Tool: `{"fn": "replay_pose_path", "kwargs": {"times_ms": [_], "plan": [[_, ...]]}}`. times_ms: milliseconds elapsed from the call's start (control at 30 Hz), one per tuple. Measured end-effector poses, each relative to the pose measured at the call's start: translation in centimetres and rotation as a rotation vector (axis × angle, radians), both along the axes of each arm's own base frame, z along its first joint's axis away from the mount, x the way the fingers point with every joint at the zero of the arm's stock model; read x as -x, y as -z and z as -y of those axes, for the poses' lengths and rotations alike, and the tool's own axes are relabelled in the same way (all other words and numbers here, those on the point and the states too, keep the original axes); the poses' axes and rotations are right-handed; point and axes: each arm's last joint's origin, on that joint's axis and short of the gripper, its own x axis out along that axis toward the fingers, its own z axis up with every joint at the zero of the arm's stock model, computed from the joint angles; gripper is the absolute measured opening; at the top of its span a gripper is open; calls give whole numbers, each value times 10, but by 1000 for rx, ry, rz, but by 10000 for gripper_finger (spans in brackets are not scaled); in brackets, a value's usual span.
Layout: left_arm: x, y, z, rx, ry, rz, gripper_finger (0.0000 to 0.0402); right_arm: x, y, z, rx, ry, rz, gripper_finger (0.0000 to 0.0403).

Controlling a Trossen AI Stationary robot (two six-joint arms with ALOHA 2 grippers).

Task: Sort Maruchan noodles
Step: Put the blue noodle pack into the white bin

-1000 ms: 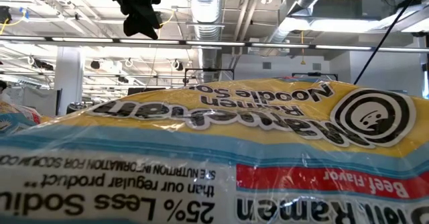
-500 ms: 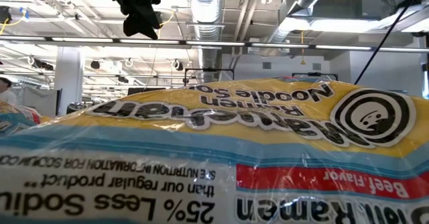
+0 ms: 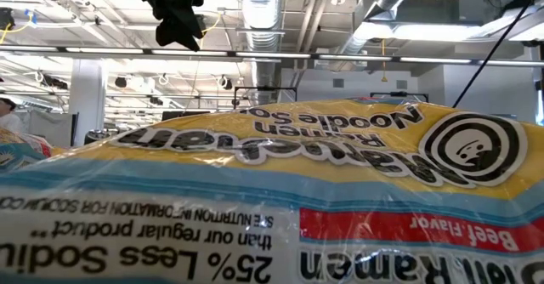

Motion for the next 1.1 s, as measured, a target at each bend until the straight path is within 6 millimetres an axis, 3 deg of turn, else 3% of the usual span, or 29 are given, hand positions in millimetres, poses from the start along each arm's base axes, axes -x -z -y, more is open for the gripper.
{"fn": "replay_pose_path", "kwargs": {"times_ms": [400, 900, 1100], "plan": [[0, 0, 0, 10, -16, 1, 181, -24, -34, 44, 158, -18, 323, 1], [0, 0, 0, 10, -16, 1, 181, -93, -55, 134, 448, -149, 596, 1], [0, 0, 0, 10, -16, 0, 181, -110, -66, 167, 577, -173, 702, 1]]}}
